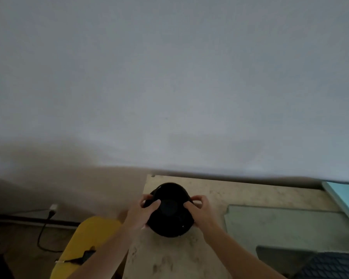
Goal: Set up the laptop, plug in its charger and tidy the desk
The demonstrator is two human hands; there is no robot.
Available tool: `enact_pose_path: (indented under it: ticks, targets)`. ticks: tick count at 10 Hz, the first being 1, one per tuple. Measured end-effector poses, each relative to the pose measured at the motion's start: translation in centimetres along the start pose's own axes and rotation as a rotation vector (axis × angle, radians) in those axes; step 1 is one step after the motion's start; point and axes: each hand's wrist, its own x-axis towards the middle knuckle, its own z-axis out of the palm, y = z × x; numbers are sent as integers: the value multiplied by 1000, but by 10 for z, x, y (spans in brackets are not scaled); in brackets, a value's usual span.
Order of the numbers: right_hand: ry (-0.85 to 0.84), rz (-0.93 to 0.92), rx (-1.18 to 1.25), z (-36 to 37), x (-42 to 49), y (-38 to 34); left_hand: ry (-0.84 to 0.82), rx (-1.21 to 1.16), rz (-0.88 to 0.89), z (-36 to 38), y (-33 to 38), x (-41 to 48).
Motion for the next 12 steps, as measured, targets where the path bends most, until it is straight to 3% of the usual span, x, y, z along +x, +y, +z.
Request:
enact_pose_path:
  ticks: [3,6,9,11,12]
  targets:
    - [122,-117,-109,29,90,-13,128,-3,71,-13,6,91]
    - [200,-167,-157,35,125,-15,119,-64,75,-14,4,121]
    - [190,-203,-162,36,128,-18,130,-30,144,-4,-5,121]
    - [138,-104,-10,30,96,-22,102,-146,86,-1,-5,98]
    - [163,-83,15,22,66,-21,113,-60,144,4,-3,61]
